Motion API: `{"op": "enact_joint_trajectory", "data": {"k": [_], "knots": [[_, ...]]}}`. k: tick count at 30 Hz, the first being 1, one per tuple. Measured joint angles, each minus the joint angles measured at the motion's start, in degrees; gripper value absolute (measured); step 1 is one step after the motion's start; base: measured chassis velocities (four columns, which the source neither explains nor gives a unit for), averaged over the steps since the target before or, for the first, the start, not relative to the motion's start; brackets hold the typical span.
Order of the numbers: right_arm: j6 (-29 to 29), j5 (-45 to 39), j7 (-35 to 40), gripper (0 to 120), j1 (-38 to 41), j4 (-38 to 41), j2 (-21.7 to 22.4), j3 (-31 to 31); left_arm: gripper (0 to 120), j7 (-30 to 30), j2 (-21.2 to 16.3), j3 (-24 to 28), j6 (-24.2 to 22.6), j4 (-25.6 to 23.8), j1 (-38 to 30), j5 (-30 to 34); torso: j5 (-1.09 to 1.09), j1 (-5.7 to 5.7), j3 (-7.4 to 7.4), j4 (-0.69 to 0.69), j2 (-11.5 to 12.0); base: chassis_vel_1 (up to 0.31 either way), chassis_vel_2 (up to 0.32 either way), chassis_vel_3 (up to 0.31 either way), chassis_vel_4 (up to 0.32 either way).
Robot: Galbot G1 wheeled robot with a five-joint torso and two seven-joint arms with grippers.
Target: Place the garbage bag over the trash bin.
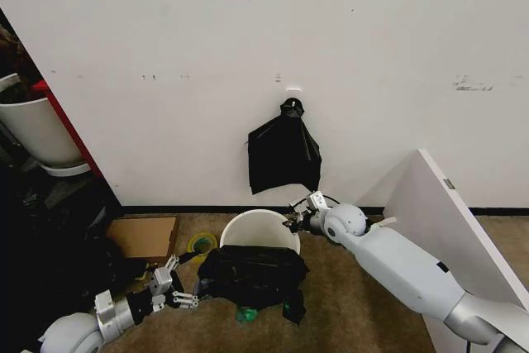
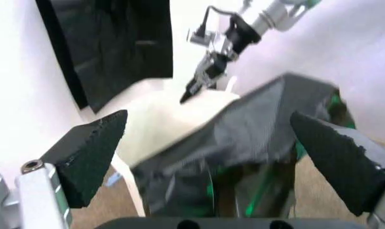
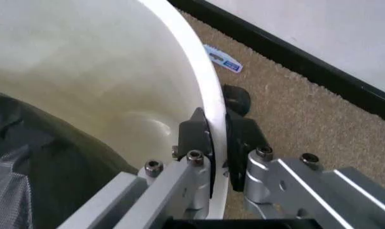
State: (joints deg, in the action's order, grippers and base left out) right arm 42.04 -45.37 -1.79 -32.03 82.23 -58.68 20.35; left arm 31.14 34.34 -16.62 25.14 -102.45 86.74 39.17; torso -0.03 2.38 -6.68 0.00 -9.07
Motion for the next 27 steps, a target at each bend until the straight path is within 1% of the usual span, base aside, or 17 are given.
{"op": "enact_joint_trajectory", "data": {"k": [2,6,9,12,14,15,16,17,18,20,22,24,27], "knots": [[0.0,-0.2,0.2,2,-0.1,0.3,0.3,-0.2,100,0.5,-0.4,-0.5,0.0,-1.1,0.4,-0.7,0.01,0.00,0.00,0.00,0.0,0.000,0.000,0.000,0.000],[0.0,-0.8,0.9,2,-0.8,1.1,0.8,-1.1,100,3.2,-1.1,-1.8,0.7,-1.2,1.1,-2.6,0.02,0.00,-0.01,0.00,0.0,0.000,0.000,0.000,0.000],[0.1,-2.0,1.8,2,-1.7,1.9,0.9,-2.4,100,3.6,-1.3,-2.4,1.3,-1.4,1.7,-2.5,0.03,0.00,-0.01,0.00,0.0,0.000,0.000,0.000,0.000],[0.1,-4.3,3.9,2,-3.3,3.1,0.9,-5.1,100,2.7,-0.8,-3.6,2.2,-2.3,2.8,-0.9,0.02,0.01,-0.01,-0.02,0.0,0.000,0.000,0.000,0.000],[0.1,-8.6,7.9,2,-5.4,4.9,0.5,-8.7,100,-0.6,1.6,-5.1,2.9,-4.0,4.1,1.4,0.03,0.00,-0.01,-0.02,0.0,0.000,0.000,0.000,0.000],[0.1,-9.3,8.6,2,-5.7,5.2,0.4,-9.2,100,-1.3,2.1,-5.3,2.9,-4.3,4.4,1.7,0.03,0.00,-0.01,-0.02,0.0,0.000,0.000,0.000,0.000],[0.1,-10.9,10.6,2,-6.8,6.1,0.3,-10.5,100,-3.5,3.8,-6.1,3.1,-5.1,5.1,2.5,0.03,0.00,-0.01,-0.01,0.0,0.000,0.000,0.000,0.000],[0.1,-10.9,10.6,2,-6.8,6.1,0.3,-10.5,100,-3.5,3.8,-6.1,3.1,-5.1,5.1,2.5,0.03,0.00,-0.01,-0.01,0.0,0.000,0.000,0.000,0.000],[0.1,-11.5,11.4,2,-7.3,6.6,0.3,-11.1,100,-4.4,4.5,-6.6,3.1,-5.5,5.4,2.9,0.04,0.00,-0.01,0.00,0.0,0.000,0.000,0.000,0.000],[0.1,-13.4,13.8,2,-10.1,8.6,0.3,-14.1,100,-7.7,7.4,-8.4,3.2,-7.4,7.2,4.0,0.03,0.00,-0.01,0.00,0.0,0.000,0.000,0.000,0.000],[0.1,-13.9,14.3,2,-10.9,9.2,0.2,-14.9,100,-8.2,7.8,-8.7,3.2,-7.7,7.6,4.2,0.04,0.00,-0.01,0.00,0.0,0.000,0.000,0.000,0.000],[0.1,-15.9,16.0,2,-13.3,10.9,-0.1,-17.4,100,-9.8,8.9,-9.9,3.1,-9.0,8.7,4.8,0.02,0.00,0.00,-0.01,0.0,0.000,0.000,0.000,0.000],[0.0,-19.3,19.1,2,-18.3,14.1,-1.6,-22.9,100,-12.4,10.2,-11.4,2.5,-10.5,10.3,5.7,0.02,0.00,0.00,0.00,0.0,0.000,0.000,0.000,0.000]]}}
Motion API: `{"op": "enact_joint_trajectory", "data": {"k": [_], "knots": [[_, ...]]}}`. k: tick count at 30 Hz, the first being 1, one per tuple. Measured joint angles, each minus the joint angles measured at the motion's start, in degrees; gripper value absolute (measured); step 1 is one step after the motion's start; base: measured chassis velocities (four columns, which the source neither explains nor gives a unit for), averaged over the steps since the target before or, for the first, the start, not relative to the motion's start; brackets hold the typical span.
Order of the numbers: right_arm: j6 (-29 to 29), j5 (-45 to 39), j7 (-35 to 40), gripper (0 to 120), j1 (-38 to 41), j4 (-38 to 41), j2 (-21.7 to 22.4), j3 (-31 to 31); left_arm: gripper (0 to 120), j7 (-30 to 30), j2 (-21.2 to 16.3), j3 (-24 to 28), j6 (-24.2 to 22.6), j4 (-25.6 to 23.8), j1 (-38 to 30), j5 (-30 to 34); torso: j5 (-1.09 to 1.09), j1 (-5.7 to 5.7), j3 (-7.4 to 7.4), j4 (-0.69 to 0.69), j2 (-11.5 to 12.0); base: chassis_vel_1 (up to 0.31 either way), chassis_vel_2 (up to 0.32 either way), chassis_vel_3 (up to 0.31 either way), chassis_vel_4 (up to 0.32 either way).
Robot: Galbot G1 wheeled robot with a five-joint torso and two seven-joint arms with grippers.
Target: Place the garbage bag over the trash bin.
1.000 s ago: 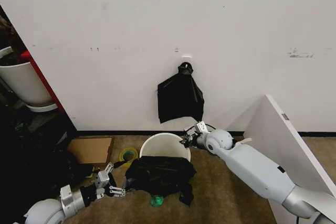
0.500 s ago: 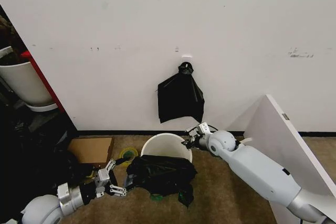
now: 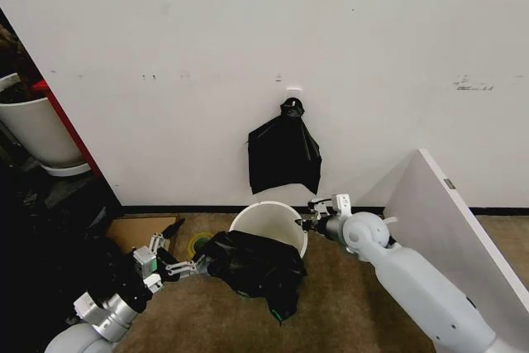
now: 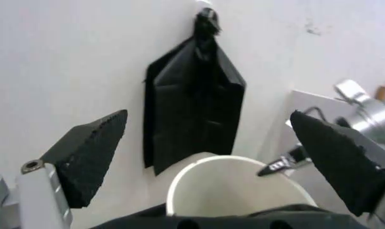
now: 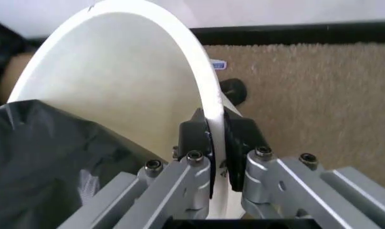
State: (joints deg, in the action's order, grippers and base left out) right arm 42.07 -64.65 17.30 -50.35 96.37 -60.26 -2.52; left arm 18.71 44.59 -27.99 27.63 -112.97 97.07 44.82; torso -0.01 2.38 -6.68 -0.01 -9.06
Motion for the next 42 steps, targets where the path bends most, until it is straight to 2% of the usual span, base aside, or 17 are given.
{"op": "enact_joint_trajectory", "data": {"k": [3,7,11,12,15,17,20,27,29,31,33,35,42], "knots": [[0.0,-1.0,0.9,2,-2.0,1.2,-0.8,-2.4,100,-0.7,0.4,-0.4,-0.2,-0.3,0.5,0.1,0.00,0.00,0.00,-0.01,0.0,0.000,0.000,0.000,0.000],[-0.2,-6.6,7.9,2,-6.8,5.4,-3.6,-8.5,100,-3.3,1.2,-2.2,-0.8,-2.0,2.1,0.4,0.02,0.00,0.00,-0.01,0.0,0.000,0.000,0.000,0.000],[-0.4,-9.3,11.2,2,-8.4,7.1,-4.7,-10.3,100,-5.0,2.0,-3.1,-1.2,-3.3,3.3,0.1,0.00,0.00,0.00,-0.02,0.0,0.000,0.000,0.000,0.000],[-2.1,-10.6,13.3,2,-9.5,8.4,-5.5,-11.2,100,-7.4,2.9,-3.4,-1.5,-4.2,4.5,-1.3,0.01,0.00,0.00,0.00,0.0,0.000,0.000,0.000,0.000],[-6.6,-10.6,15.8,2,-11.2,10.1,-6.4,-11.3,100,-10.9,4.3,-3.4,-1.7,-5.0,6.0,-2.6,0.01,0.00,0.00,0.00,0.0,0.000,0.000,0.000,0.000],[-7.2,-10.8,16.4,2,-11.4,10.4,-6.5,-11.3,100,-11.2,4.4,-3.4,-1.7,-5.0,6.2,-2.7,0.01,0.00,0.01,0.00,0.0,0.000,0.000,0.000,0.000],[-11.8,-11.6,21.6,2,-13.5,13.0,-8.3,-10.9,100,-13.9,6.5,-3.3,-1.6,-5.8,8.4,-2.9,0.02,0.00,0.01,0.00,0.0,0.000,0.000,0.000,0.000],[-19.0,-10.0,31.0,2,-15.9,15.4,-11.8,-9.1,100,-15.2,8.6,-2.3,-0.7,-6.0,10.2,-3.3,0.01,0.00,0.01,-0.01,0.0,0.000,0.000,0.000,0.000],[-21.1,-8.8,31.5,2,-16.5,15.8,-12.4,-8.6,100,-15.2,8.8,-2.0,-0.6,-6.0,10.2,-3.5,0.02,0.00,0.01,0.00,0.0,0.000,0.000,0.000,0.000],[-26.1,-4.9,30.9,2,-18.3,15.8,-13.5,-7.4,100,-15.3,9.1,-1.0,-0.5,-6.0,10.2,-4.0,0.01,0.00,0.01,0.00,0.0,0.000,0.000,0.000,0.000],[-26.1,-4.9,30.9,2,-18.3,15.8,-13.5,-7.4,100,-15.3,9.1,-1.0,-0.5,-6.0,10.2,-4.0,0.01,0.00,0.01,0.00,0.0,0.000,0.000,0.000,0.000],[-30.1,-2.9,30.8,2,-19.7,14.7,-14.7,-6.6,100,-15.5,9.1,0.3,-0.6,-5.9,9.5,-4.6,0.01,0.00,0.00,-0.01,0.0,0.000,0.000,0.000,0.000],[-33.2,-0.3,32.5,2,-20.6,12.7,-16.8,-5.9,100,-15.5,8.8,1.6,-0.9,-5.6,8.7,-5.0,0.01,0.00,0.00,-0.01,0.0,0.000,0.000,0.000,0.000]]}}
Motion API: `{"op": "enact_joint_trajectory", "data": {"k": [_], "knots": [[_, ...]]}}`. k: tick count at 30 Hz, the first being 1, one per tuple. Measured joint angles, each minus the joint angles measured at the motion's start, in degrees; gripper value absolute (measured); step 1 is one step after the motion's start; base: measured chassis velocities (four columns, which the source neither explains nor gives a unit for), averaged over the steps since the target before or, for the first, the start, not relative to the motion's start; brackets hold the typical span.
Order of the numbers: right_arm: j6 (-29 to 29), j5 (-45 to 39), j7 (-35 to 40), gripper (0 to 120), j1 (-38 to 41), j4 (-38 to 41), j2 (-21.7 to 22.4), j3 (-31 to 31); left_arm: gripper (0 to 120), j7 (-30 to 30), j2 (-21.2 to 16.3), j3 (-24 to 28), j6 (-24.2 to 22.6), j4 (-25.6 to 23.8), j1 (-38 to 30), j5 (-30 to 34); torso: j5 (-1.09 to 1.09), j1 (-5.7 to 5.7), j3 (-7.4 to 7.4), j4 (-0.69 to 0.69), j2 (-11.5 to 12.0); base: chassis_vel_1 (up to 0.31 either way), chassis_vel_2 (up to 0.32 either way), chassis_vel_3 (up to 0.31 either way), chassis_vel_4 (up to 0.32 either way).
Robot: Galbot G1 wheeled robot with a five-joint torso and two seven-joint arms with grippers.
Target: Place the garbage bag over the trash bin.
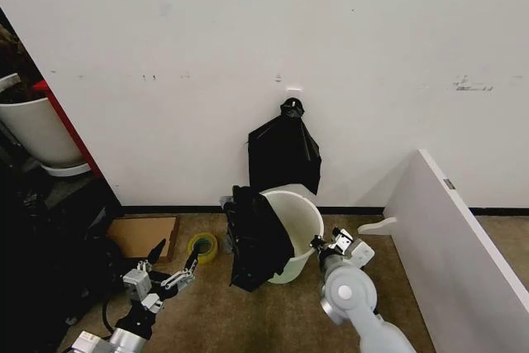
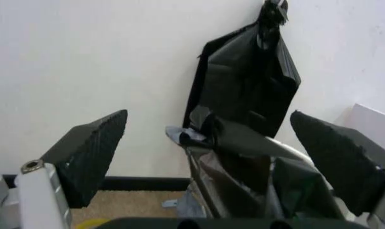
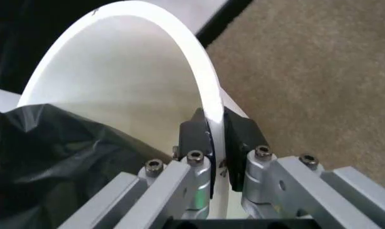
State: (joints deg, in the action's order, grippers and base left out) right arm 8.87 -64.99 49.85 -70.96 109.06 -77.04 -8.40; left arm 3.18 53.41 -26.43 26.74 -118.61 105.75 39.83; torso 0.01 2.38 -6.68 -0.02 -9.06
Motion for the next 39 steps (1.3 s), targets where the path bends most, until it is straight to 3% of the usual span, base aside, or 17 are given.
{"op": "enact_joint_trajectory", "data": {"k": [21,26,28,33,34,38,39], "knots": [[-1.5,3.5,-2.9,2,-3.1,-4.0,-2.1,1.6,100,0.0,0.8,1.3,-0.2,0.5,-0.8,-0.6,0.01,0.00,0.01,0.00,0.0,0.000,0.000,0.000,0.000],[-0.6,3.2,-3.0,22,-3.4,-3.5,-1.8,1.8,100,0.0,1.1,1.4,-0.2,0.1,-0.8,-0.7,-0.08,0.01,-0.02,0.02,0.0,0.000,0.000,0.000,0.000],[-0.5,3.2,-2.9,30,-3.7,-3.0,-1.3,1.7,100,0.0,1.3,1.6,-0.2,0.0,-0.8,-0.8,0.01,0.01,-0.02,0.02,0.0,0.000,0.000,0.000,0.000],[-0.4,3.3,-2.9,43,-4.4,-2.2,-0.4,1.4,100,0.0,1.4,1.7,-0.2,-0.2,-0.7,-1.0,-0.02,0.01,-0.01,0.01,0.0,0.000,0.000,0.000,0.000],[-0.4,3.3,-3.1,52,-4.7,-1.7,0.0,1.1,100,0.0,1.4,1.7,-0.2,-0.3,-0.7,-1.0,0.01,0.01,-0.01,0.01,0.0,0.000,0.000,0.000,0.000],[-0.4,3.5,-3.6,58,-5.0,-0.8,0.5,0.9,100,0.0,1.4,1.7,-0.2,-0.4,-0.7,-1.0,-0.01,0.01,-0.01,0.01,0.0,0.000,0.000,0.000,0.000],[-0.4,3.8,-4.1,67,-5.3,-0.2,0.8,0.8,100,0.0,1.4,1.7,-0.2,-0.5,-0.7,-1.0,-0.01,0.01,-0.01,0.01,0.0,0.000,0.000,0.000,0.000]]}}
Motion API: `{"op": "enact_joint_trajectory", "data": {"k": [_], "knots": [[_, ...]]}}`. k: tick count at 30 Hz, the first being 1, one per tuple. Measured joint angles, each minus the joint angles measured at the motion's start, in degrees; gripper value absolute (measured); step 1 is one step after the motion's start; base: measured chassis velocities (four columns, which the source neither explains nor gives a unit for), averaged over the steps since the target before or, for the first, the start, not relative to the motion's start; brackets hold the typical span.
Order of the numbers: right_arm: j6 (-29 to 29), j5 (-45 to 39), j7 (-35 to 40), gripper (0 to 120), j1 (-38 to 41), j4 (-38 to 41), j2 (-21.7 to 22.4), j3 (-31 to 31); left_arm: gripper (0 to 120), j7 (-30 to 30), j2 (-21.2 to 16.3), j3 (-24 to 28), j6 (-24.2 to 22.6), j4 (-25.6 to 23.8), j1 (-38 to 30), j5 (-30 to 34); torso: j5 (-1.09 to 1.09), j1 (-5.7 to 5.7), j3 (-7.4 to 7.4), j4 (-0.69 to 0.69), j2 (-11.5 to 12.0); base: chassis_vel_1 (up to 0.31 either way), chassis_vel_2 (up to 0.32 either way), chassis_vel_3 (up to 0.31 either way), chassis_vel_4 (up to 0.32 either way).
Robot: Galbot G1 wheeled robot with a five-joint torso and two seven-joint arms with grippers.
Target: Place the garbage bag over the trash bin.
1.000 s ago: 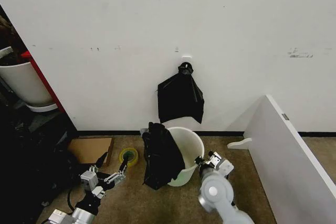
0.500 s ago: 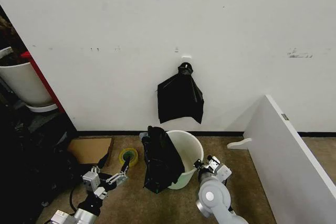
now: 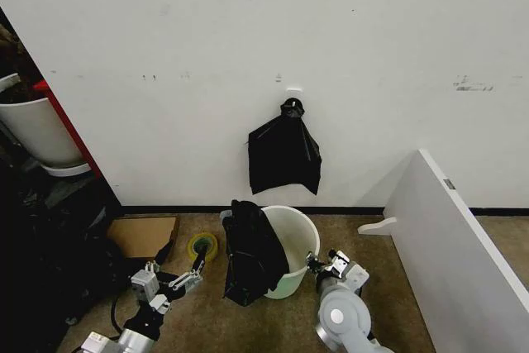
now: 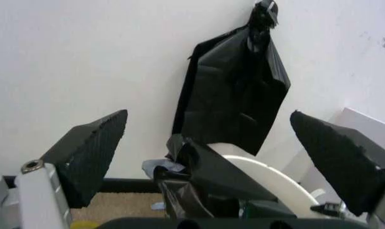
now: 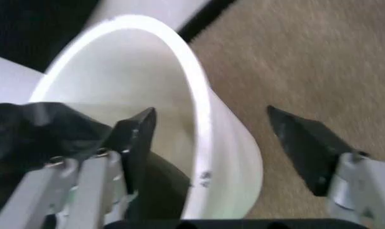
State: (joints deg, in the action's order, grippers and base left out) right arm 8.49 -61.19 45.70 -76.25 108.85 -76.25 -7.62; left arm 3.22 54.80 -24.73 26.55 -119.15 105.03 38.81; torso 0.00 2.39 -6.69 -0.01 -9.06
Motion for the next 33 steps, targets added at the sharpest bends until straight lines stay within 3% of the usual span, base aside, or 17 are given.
{"op": "enact_joint_trajectory", "data": {"k": [4,5,7,9,13,15,19,22,26,33], "knots": [[-0.1,4.8,-3.5,83,-2.0,3.6,1.9,0.0,100,-0.1,0.2,0.1,0.0,-0.5,0.0,-0.1,0.00,0.00,0.00,0.00,0.0,0.000,0.000,0.000,0.000],[-0.2,11.5,-5.6,89,-3.4,5.5,3.6,0.5,100,-0.5,0.5,0.1,0.0,-0.5,0.2,-0.5,0.00,0.00,0.01,-0.01,0.0,0.000,0.000,0.000,0.000],[-0.3,12.4,-5.9,89,-3.6,5.6,3.8,0.6,100,-0.6,0.6,0.1,0.0,-0.5,0.2,-0.6,-0.01,0.00,0.01,-0.01,0.0,0.000,0.000,0.000,0.000],[-1.8,27.2,-11.8,98,-5.8,8.3,7.6,2.2,100,-2.4,1.9,0.8,-0.6,0.1,0.3,-1.6,0.00,-0.01,0.01,-0.01,0.0,0.000,0.000,0.000,0.000],[-1.8,37.7,-18.1,100,-6.6,11.9,12.5,4.8,100,-3.9,3.2,1.0,-1.0,1.0,0.5,-2.8,-0.01,-0.01,0.01,-0.01,0.0,0.000,0.000,0.000,0.000],[-1.5,38.3,-18.8,100,-6.6,12.2,13.1,5.0,100,-4.0,3.3,0.9,-1.0,1.1,0.5,-3.0,0.00,-0.01,0.01,-0.01,0.0,0.000,0.000,0.000,0.000],[5.1,43.9,-29.8,100,-4.4,16.0,20.1,7.8,100,-4.0,3.9,-2.4,-0.9,2.5,1.3,-1.6,-0.02,-0.01,0.01,0.00,0.0,0.000,0.000,0.000,0.000],[10.2,42.3,-31.7,100,-2.5,17.9,22.3,9.4,100,-3.4,3.7,-3.0,-0.8,3.7,1.1,-1.7,0.00,-0.01,0.01,0.00,0.0,0.000,0.000,0.000,0.000],[21.2,30.2,-30.2,100,5.6,20.5,25.2,14.2,100,-2.1,4.4,-4.6,-0.3,6.7,-0.5,-3.4,0.01,-0.01,0.01,0.00,0.0,0.000,0.000,0.000,0.000],[24.8,22.2,-26.3,100,17.5,18.5,24.4,21.6,100,-2.0,5.2,-7.2,1.0,10.5,-1.6,-7.3,0.01,-0.01,0.00,0.00,0.0,0.000,0.000,0.000,0.000]]}}
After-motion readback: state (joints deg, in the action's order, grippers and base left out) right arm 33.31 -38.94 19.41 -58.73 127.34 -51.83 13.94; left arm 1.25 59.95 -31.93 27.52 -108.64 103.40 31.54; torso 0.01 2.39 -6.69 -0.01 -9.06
